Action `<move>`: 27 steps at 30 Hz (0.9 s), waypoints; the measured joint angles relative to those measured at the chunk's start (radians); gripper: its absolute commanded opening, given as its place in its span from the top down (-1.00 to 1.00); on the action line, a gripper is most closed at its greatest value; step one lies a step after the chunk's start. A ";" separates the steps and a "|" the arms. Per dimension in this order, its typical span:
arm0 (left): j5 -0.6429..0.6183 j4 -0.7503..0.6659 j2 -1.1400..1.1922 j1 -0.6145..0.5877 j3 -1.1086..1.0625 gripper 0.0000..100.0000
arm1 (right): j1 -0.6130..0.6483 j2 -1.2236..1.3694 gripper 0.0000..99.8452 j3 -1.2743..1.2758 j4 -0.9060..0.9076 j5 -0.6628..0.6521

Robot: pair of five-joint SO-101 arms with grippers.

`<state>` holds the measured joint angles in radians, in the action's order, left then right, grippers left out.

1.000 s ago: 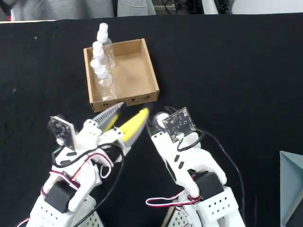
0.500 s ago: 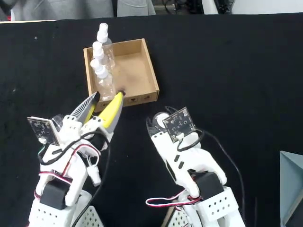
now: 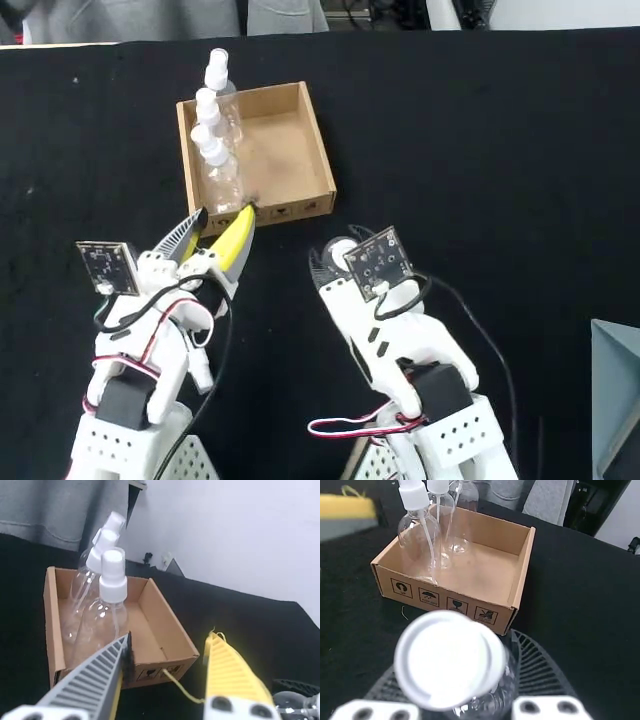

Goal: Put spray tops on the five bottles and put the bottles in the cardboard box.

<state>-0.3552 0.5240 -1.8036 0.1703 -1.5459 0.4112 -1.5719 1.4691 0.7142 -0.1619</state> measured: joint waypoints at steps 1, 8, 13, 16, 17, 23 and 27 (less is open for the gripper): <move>0.000 0.000 0.000 -0.003 -0.009 0.56 | 0.000 0.000 0.80 0.000 0.000 0.000; 0.000 0.000 0.000 -0.003 -0.068 0.56 | 0.000 0.000 0.80 0.000 0.000 0.000; 0.000 0.000 0.000 -0.003 -0.087 0.56 | 0.000 0.000 0.80 0.000 0.000 0.000; 0.000 0.000 0.000 -0.003 -0.110 0.56 | 0.000 0.000 0.80 0.000 0.000 0.000; 0.000 0.000 0.000 -0.003 -0.115 0.56 | 0.000 0.000 0.80 0.000 0.000 0.000; 0.000 0.000 0.000 -0.003 -0.124 0.56 | 0.000 0.000 0.80 0.000 0.000 0.000; 0.000 0.000 0.000 -0.003 -0.124 0.56 | 0.000 0.000 0.80 0.000 0.000 0.000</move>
<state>-0.3552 0.5240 -1.8036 0.1672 -1.6701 0.4112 -1.5719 1.4691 0.7142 -0.1619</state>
